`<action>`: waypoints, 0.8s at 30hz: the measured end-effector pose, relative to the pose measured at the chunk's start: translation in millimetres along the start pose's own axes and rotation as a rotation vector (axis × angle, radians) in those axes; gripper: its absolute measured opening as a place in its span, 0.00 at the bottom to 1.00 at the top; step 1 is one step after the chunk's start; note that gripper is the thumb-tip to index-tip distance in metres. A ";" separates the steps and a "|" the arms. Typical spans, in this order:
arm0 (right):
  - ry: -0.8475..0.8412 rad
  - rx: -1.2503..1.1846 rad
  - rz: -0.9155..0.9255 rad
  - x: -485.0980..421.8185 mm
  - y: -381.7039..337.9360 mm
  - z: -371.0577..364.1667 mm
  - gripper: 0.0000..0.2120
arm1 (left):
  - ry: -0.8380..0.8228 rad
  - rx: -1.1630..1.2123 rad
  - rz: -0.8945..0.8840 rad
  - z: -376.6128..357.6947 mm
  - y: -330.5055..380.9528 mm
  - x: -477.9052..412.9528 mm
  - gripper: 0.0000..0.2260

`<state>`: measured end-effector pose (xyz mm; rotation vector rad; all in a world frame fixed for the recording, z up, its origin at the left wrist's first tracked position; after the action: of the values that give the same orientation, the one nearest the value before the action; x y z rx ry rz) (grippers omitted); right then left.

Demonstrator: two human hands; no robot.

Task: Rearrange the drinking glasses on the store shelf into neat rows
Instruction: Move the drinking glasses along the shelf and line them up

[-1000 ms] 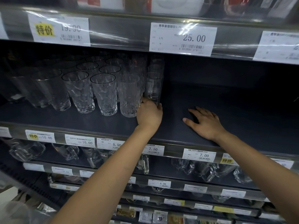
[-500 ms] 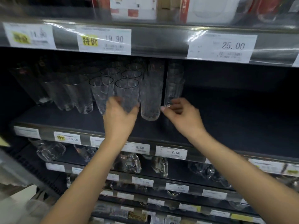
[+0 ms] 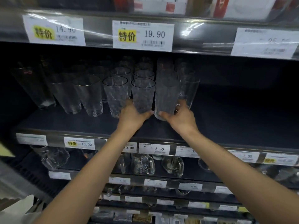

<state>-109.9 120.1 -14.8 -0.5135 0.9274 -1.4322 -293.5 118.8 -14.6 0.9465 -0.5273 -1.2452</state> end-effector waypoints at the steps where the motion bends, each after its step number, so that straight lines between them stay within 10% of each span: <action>1: 0.002 0.006 -0.002 -0.8 0.8 -0.9 0.37 | -0.008 0.002 -0.005 0.1 -0.8 -1.5 0.31; 24: 0.092 0.010 0.002 18.8 -7.2 8.8 0.32 | -0.014 0.005 -0.031 10.6 -6.2 3.5 0.22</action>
<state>-109.4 99.1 -8.4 -0.4427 0.9932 -1.4678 -304.2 112.0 -14.7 0.9541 -0.5281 -1.2798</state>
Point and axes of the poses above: each hand's wrist, its own x-axis away from the middle knuckle, its own z-axis out of the back of the hand, y = z × x, the point moved 3 cm from there along -x, towards the middle knuckle, and after that the axes turned 3 degrees about z, right-handed, at the moved point
